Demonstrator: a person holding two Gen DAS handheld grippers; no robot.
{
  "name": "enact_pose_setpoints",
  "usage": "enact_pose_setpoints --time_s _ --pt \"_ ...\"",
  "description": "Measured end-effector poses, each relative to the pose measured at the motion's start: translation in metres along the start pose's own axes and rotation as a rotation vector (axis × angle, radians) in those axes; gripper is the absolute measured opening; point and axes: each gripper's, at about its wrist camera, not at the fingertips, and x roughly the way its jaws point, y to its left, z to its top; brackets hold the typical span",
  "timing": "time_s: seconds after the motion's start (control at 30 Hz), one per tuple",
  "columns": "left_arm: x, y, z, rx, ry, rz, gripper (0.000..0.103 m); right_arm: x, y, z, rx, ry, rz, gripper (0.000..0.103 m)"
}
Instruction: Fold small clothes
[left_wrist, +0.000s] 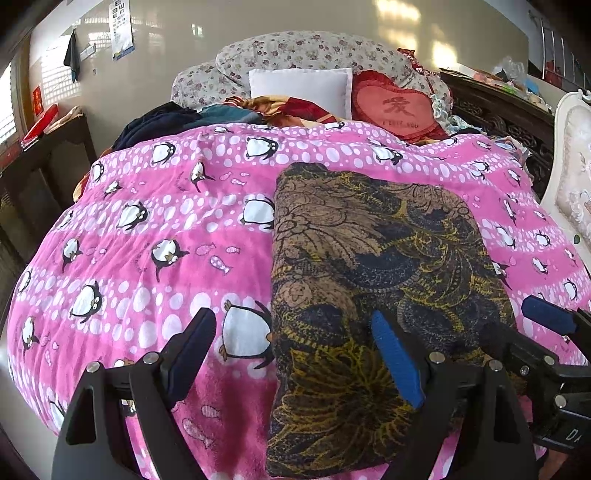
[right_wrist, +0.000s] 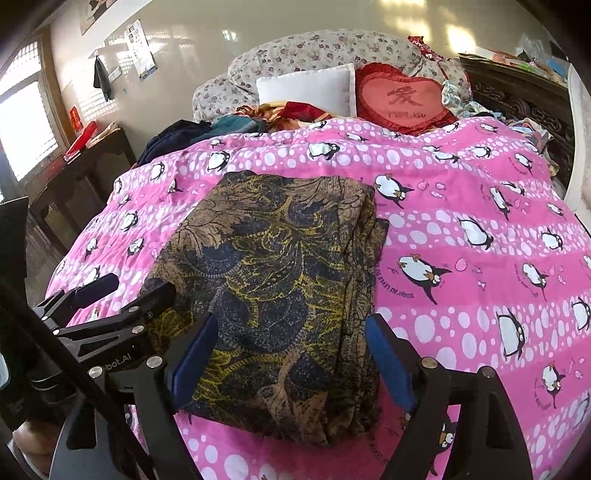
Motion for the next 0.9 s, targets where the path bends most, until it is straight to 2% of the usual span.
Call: enact_pose_setpoints --time_s 0.9 --pt "0.0049 -0.0017 -0.0018 -0.003 0.011 -0.009 0.085 0.0087 -0.0053 0.001 0.012 0.009 -0.007 0.087"
